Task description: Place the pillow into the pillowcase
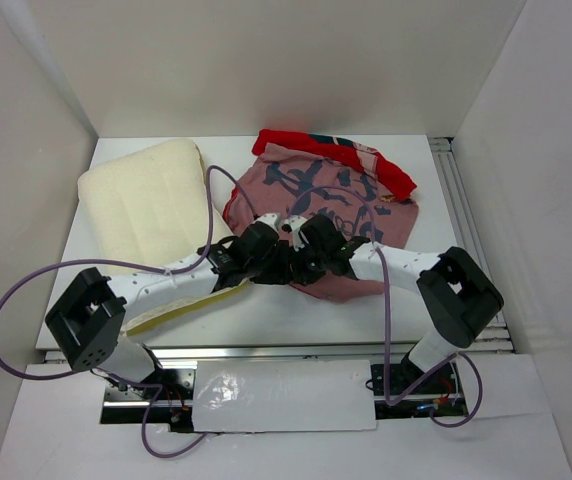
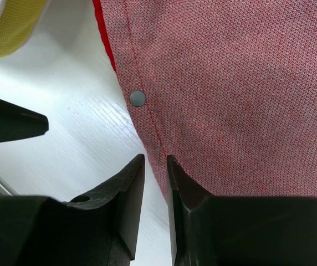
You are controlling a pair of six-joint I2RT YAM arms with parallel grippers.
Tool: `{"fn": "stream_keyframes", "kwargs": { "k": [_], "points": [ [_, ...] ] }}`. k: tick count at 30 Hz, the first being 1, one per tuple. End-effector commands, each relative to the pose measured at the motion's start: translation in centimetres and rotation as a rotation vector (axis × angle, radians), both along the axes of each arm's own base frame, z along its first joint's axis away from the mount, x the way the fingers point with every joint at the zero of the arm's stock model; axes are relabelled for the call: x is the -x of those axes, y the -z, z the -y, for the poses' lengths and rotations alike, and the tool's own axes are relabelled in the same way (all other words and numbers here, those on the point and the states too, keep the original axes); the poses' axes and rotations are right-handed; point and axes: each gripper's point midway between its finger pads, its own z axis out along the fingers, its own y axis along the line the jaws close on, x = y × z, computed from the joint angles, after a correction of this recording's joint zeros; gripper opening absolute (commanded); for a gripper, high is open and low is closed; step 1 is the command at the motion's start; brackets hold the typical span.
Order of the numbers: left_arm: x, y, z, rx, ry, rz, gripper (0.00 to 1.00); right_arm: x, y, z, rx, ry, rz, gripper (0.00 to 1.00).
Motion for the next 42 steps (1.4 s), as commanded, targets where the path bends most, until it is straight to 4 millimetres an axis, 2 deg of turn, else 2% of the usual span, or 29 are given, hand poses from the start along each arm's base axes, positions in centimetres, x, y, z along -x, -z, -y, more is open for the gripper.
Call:
{"fn": "stream_keyframes", "kwargs": {
  "k": [1,5,10,12,13,15,17,18,20,24,26,31,34,35,38,40,42],
  "points": [
    [-0.5,0.0,0.1,0.005,-0.035,0.012,0.62,0.1,0.8,0.8,0.034,0.007,-0.003,0.3],
    [-0.4,0.3,-0.1,-0.001,-0.029,0.016,0.62,-0.1,1.8,1.1,0.049,0.019,0.004,0.37],
    [-0.5,1.1,-0.7,-0.033,-0.057,0.011,0.61,-0.7,2.4,0.9,0.048,0.017,0.026,0.39],
    [-0.6,0.5,-1.0,-0.033,-0.069,0.027,0.61,-0.8,2.6,0.8,0.047,0.017,0.027,0.39],
    [-0.4,0.9,-1.3,-0.041,-0.069,0.02,0.61,-1.1,2.4,0.7,0.042,0.031,0.037,0.39],
    [-0.8,0.6,-1.6,-0.034,-0.081,0.026,0.61,-1.3,2.3,0.6,0.035,0.031,0.045,0.22],
    [-0.7,1.0,-2.2,-0.043,-0.09,0.019,0.61,-1.1,1.3,0.1,0.002,0.04,0.061,0.09],
    [-0.7,0.6,-2.2,-0.033,-0.09,0.027,0.61,-1.4,0.7,-0.1,-0.013,0.041,0.078,0.0],
    [-0.7,0.8,-2.4,-0.02,-0.093,0.028,0.61,-1.2,-0.3,-0.5,-0.047,0.034,0.079,0.0],
    [-0.7,0.8,-1.8,0.008,-0.068,0.039,0.61,-0.6,-0.3,-0.5,-0.056,0.015,0.041,0.0],
    [-1.0,0.5,-1.6,0.018,-0.062,0.057,0.61,-0.5,-1.2,-1.2,-0.091,-0.001,0.034,0.0],
    [-1.2,1.8,-0.6,0.046,-0.074,0.026,0.62,-0.5,-3.3,-1.6,-0.137,0.005,-0.009,0.0],
    [-1.6,1.3,0.3,0.123,-0.099,0.034,0.62,-0.5,-4.3,-1.2,-0.167,0.039,-0.046,0.0],
    [-1.3,1.4,0.6,0.144,-0.092,0.027,0.62,-1.2,-4.8,-1.0,-0.187,0.08,-0.057,0.0],
    [-1.2,0.1,1.3,0.254,-0.084,0.067,0.62,-1.6,-5.2,-0.5,-0.245,0.134,-0.124,0.0],
    [-0.5,0.2,0.7,0.289,-0.089,0.085,0.63,-1.9,-5.9,-0.3,-0.303,0.136,-0.163,0.0],
    [-0.5,-0.6,0.8,0.345,-0.094,0.119,0.66,-1.8,-5.9,-0.2,-0.328,0.132,-0.199,0.0]
  ]
}}
